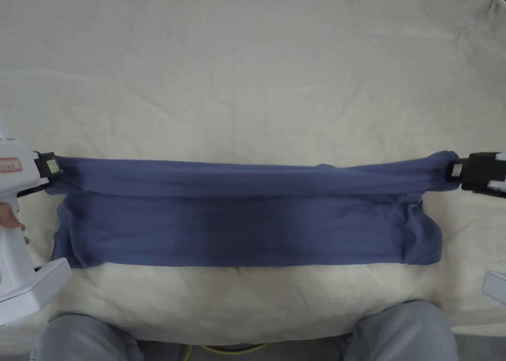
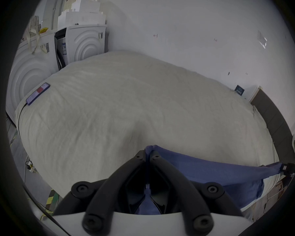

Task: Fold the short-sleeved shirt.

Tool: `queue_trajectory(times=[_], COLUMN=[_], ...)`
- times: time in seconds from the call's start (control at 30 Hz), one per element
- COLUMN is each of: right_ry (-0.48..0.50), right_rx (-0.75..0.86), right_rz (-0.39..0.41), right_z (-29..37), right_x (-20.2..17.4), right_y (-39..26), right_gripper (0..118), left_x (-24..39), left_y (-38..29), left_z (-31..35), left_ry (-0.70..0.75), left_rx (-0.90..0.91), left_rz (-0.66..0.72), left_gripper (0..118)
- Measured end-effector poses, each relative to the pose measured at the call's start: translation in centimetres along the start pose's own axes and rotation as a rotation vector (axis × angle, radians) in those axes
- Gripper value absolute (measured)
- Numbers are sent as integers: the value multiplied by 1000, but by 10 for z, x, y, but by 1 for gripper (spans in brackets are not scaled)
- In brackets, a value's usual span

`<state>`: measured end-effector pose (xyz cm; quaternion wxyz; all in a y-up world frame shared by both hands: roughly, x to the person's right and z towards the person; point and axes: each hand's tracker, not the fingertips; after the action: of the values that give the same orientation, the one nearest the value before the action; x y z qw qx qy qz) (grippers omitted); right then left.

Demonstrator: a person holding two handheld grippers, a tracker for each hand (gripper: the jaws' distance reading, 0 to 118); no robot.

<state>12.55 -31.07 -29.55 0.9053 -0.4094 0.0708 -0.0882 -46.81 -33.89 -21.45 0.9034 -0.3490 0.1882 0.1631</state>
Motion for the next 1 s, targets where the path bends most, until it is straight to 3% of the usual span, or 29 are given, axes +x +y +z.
queue_trajectory(times=[0.33, 0.67, 0.7, 0.77, 0.8, 0.83, 0.87, 0.9, 0.93, 1.0], right_ry=[-78, -125, -126, -140, -151, -166, -177, -189, -210, -253], right_rx=[-138, -172, -170, -160, -162, -148, -136, -111, -74, 7], right_rz=[-67, -34, -27, 5, 22, 36, 53, 68, 93, 147], right_z=[-43, -57, -56, -49, -46, -41, -34, -27, -18, 3], right_x=[19, 13, 11, 6, 5, 4, 5, 4, 1, -5], right_y=[-56, -71, -71, -68, -65, -62, -59, -55, -49, -38], right_gripper=[4, 4, 4, 11, 25, 55, 78, 95, 105, 105], left_x=[-12, -12, -12, -14, -16, -18, -20, -21, -22, -22], left_y=[-49, -57, -56, -53, -52, -48, -44, -39, -35, -23], left_z=[-21, -25, -23, -18, -17, -13, -8, -2, 2, 14], left_ry=[65, 91, 94, 107, 106, 105, 108, 112, 113, 113], left_rx=[-141, -152, -146, -139, -132, -122, -111, -82, -44, 6], left_rz=[-21, -74, -70, -74, -73, -67, -62, -60, -64, -60], left_gripper=[0, 2, 9, 42, 66, 95, 108, 113, 113, 113])
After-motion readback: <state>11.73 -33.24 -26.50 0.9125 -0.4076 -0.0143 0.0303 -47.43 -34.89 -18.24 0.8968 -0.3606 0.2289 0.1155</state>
